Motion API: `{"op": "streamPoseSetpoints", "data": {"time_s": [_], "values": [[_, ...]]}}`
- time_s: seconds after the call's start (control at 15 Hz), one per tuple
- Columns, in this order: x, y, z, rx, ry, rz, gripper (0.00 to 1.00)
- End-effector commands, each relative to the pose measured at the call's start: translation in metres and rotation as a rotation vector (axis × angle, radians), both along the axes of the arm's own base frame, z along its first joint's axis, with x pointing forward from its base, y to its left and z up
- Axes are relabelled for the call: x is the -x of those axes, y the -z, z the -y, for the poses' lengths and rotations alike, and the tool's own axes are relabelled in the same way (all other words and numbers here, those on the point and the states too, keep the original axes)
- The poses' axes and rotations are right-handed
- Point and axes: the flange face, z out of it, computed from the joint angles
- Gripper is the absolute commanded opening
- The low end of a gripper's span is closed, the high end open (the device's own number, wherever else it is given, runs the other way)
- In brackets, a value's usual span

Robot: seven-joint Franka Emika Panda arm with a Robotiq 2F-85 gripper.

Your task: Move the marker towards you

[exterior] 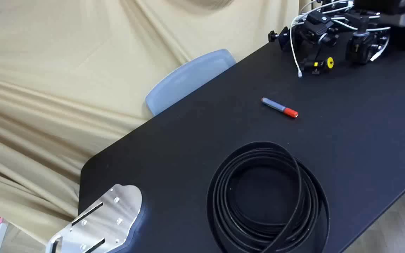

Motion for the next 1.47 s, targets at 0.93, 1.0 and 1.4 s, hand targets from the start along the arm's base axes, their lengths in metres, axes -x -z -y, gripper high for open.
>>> {"op": "streamPoseSetpoints", "data": {"time_s": [0.93,1.0,1.4], "values": [[-0.012,0.004,0.01,0.001,0.016,0.021,1.0],[-0.021,0.006,0.018,-0.003,0.028,0.034,1.0],[-0.095,0.024,0.073,-0.013,0.079,0.158,1.0]]}}
